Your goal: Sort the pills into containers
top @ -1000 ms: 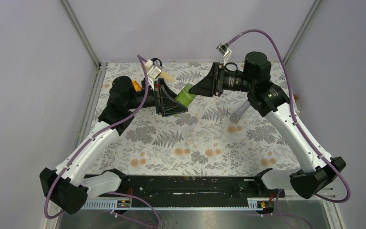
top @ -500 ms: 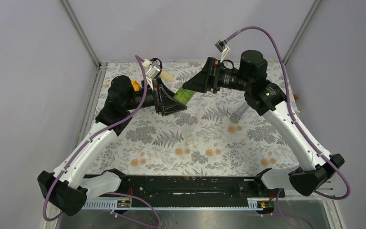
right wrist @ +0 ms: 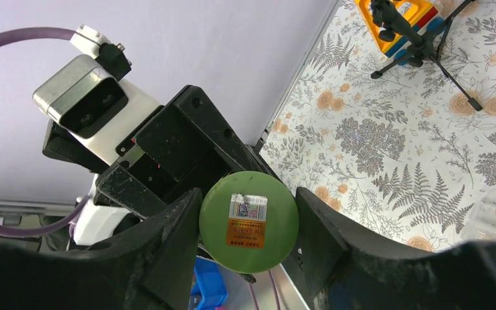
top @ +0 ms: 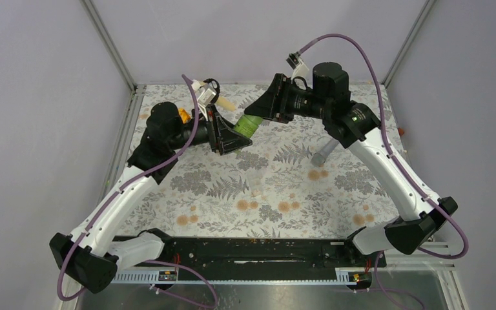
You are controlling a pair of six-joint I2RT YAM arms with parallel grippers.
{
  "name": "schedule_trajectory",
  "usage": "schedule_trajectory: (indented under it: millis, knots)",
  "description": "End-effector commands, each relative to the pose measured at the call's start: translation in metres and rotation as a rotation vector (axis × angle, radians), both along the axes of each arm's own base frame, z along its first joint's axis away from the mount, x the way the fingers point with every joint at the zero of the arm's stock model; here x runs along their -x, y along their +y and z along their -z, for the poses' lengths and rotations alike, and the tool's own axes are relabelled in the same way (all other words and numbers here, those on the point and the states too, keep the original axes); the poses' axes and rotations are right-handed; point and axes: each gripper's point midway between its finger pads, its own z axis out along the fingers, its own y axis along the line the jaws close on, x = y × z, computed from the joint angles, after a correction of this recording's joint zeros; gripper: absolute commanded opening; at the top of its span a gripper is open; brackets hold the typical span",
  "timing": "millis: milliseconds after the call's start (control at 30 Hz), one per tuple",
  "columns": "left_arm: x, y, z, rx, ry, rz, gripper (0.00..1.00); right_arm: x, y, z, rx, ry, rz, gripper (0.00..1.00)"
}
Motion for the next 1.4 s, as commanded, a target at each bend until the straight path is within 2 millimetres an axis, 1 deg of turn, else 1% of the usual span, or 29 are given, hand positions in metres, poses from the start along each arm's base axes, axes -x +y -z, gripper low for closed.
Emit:
schedule_trajectory:
  millis: [0, 67, 167, 200, 300, 333, 367, 400, 433, 467, 500, 533, 633, 700, 767, 800, 867, 1000, 1067, 1100, 1167, 1233, 1267, 1367]
  knots:
    - [-0.002, 0.004, -0.035, 0.065, -0.093, -0.037, 0.00, 0.023, 0.000, -0.028, -0.052, -0.075, -0.112, 0.42]
    - [0.005, 0.003, -0.038, 0.074, -0.091, -0.004, 0.00, 0.025, -0.008, -0.029, -0.049, -0.148, -0.158, 0.40]
    - [0.022, 0.001, -0.044, 0.096, -0.103, 0.083, 0.00, 0.027, -0.026, -0.023, -0.035, -0.282, -0.229, 0.38]
    - [0.028, 0.000, -0.047, 0.108, -0.110, 0.122, 0.00, 0.032, -0.029, -0.024, -0.047, -0.323, -0.273, 0.38]
    - [0.044, 0.000, -0.052, 0.138, -0.134, 0.197, 0.00, 0.053, -0.030, -0.035, -0.100, -0.412, -0.389, 0.38]
    - [0.046, 0.001, -0.052, 0.143, -0.146, 0.207, 0.00, 0.055, -0.030, -0.039, -0.114, -0.418, -0.404, 0.36]
    - [0.047, 0.001, -0.054, 0.147, -0.156, 0.210, 0.00, 0.054, -0.029, -0.039, -0.117, -0.407, -0.393, 0.37]
    - [0.046, 0.001, -0.054, 0.149, -0.158, 0.205, 0.00, 0.049, -0.029, -0.040, -0.114, -0.388, -0.357, 0.51]
    - [0.044, 0.000, -0.053, 0.149, -0.154, 0.198, 0.00, 0.039, -0.029, -0.038, -0.107, -0.365, -0.296, 0.70]
    - [0.040, -0.001, -0.052, 0.147, -0.145, 0.193, 0.00, 0.031, -0.029, -0.037, -0.109, -0.333, -0.245, 0.85]
    - [0.037, -0.002, -0.050, 0.141, -0.134, 0.189, 0.00, 0.025, -0.029, -0.037, -0.118, -0.298, -0.196, 0.95]
    - [0.032, -0.003, -0.047, 0.131, -0.121, 0.174, 0.00, 0.020, -0.029, -0.037, -0.136, -0.258, -0.156, 0.99]
    - [0.021, -0.004, -0.041, 0.104, -0.113, 0.129, 0.00, 0.005, -0.029, -0.026, -0.131, -0.129, -0.035, 1.00]
    - [0.016, -0.004, -0.040, 0.103, -0.112, 0.105, 0.00, 0.002, -0.030, -0.020, -0.107, -0.087, 0.023, 0.99]
    - [0.012, -0.004, -0.041, 0.105, -0.114, 0.086, 0.00, 0.004, -0.027, -0.019, -0.095, -0.054, 0.043, 1.00]
    - [0.010, -0.004, -0.041, 0.106, -0.114, 0.078, 0.00, 0.005, -0.025, -0.016, -0.083, -0.015, 0.046, 0.99]
    - [0.007, -0.005, -0.038, 0.103, -0.111, 0.063, 0.00, 0.009, -0.020, -0.016, -0.090, 0.047, 0.028, 0.95]
    - [0.001, -0.006, -0.026, 0.072, -0.100, 0.054, 0.00, 0.011, -0.016, -0.016, -0.103, 0.093, 0.026, 0.85]
    - [-0.001, -0.005, -0.022, 0.059, -0.099, 0.045, 0.00, 0.012, -0.014, -0.015, -0.101, 0.108, 0.021, 0.78]
    - [-0.002, -0.005, -0.020, 0.057, -0.096, 0.040, 0.00, 0.012, -0.014, -0.015, -0.101, 0.110, 0.017, 0.72]
    - [-0.002, -0.005, -0.020, 0.057, -0.094, 0.039, 0.00, 0.013, -0.014, -0.016, -0.097, 0.100, 0.009, 0.58]
    - [0.000, -0.006, -0.019, 0.059, -0.081, 0.047, 0.00, 0.015, -0.015, -0.018, -0.090, 0.057, -0.012, 0.49]
    - [0.000, -0.006, -0.019, 0.060, -0.070, 0.051, 0.00, 0.017, -0.017, -0.020, -0.085, 0.031, -0.025, 0.46]
    - [0.010, -0.007, -0.022, 0.074, -0.043, 0.098, 0.00, 0.019, -0.028, -0.028, -0.101, -0.088, -0.083, 0.40]
